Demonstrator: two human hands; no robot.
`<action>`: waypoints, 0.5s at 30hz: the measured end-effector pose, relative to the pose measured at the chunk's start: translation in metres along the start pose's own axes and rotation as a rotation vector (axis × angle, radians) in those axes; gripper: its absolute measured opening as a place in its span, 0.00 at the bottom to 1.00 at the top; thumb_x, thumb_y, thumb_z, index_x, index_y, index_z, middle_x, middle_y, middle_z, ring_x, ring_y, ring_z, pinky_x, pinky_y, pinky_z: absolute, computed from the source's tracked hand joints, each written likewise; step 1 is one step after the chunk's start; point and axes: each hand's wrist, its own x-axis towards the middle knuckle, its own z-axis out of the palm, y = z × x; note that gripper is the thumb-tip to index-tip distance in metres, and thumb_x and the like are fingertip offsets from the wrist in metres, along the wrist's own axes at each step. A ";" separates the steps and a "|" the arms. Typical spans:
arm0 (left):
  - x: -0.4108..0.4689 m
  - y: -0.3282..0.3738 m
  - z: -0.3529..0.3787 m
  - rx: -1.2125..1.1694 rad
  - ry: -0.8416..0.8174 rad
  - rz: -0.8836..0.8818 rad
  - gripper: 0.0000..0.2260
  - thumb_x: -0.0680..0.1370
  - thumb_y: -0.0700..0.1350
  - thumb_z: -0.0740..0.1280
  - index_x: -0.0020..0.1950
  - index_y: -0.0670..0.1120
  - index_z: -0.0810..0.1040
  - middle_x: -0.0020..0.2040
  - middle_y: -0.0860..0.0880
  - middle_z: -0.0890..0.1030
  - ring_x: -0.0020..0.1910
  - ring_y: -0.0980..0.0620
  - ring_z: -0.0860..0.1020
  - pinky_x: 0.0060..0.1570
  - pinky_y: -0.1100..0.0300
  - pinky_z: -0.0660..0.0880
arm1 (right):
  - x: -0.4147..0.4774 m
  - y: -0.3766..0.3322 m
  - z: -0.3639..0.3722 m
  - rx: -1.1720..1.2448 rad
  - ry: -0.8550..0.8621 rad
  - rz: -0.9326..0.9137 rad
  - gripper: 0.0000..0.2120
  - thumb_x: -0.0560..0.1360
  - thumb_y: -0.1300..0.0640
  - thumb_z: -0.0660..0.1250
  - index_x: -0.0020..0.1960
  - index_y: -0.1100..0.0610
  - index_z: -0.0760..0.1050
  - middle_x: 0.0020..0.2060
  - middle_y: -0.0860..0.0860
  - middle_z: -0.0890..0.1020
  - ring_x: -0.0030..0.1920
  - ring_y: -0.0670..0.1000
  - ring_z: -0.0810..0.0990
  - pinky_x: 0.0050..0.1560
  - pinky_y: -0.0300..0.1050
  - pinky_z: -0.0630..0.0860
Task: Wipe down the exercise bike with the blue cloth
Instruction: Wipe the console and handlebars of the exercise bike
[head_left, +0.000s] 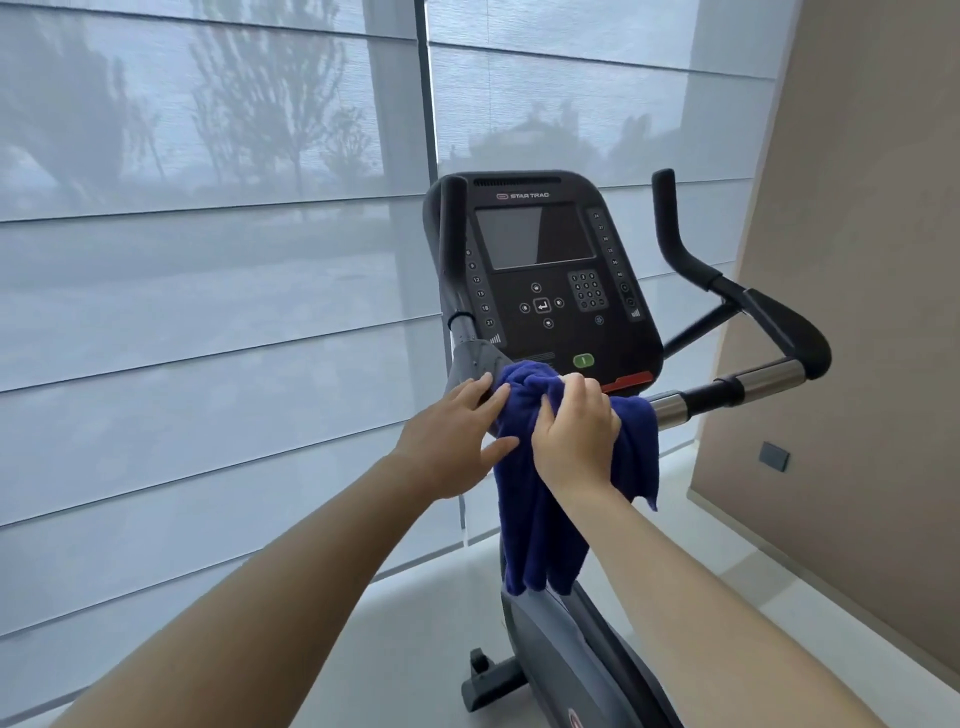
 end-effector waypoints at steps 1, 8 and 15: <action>0.001 -0.004 -0.002 -0.003 -0.018 0.015 0.28 0.78 0.61 0.52 0.76 0.56 0.50 0.77 0.54 0.53 0.75 0.55 0.51 0.65 0.54 0.66 | 0.001 -0.001 0.001 0.011 0.010 0.022 0.07 0.78 0.57 0.60 0.53 0.60 0.72 0.48 0.56 0.77 0.50 0.56 0.75 0.55 0.51 0.67; 0.024 -0.023 -0.006 -0.014 -0.040 0.096 0.33 0.77 0.64 0.49 0.77 0.51 0.44 0.77 0.57 0.48 0.76 0.57 0.48 0.71 0.57 0.57 | 0.017 -0.004 0.004 0.107 -0.027 0.026 0.09 0.79 0.60 0.59 0.56 0.61 0.73 0.53 0.57 0.78 0.55 0.58 0.74 0.58 0.50 0.69; 0.067 -0.025 -0.018 -0.074 -0.043 0.124 0.26 0.79 0.53 0.58 0.75 0.48 0.57 0.71 0.52 0.67 0.69 0.50 0.66 0.62 0.54 0.70 | 0.061 -0.015 0.014 0.152 -0.257 0.004 0.10 0.80 0.59 0.55 0.55 0.60 0.72 0.52 0.57 0.78 0.51 0.56 0.76 0.49 0.45 0.70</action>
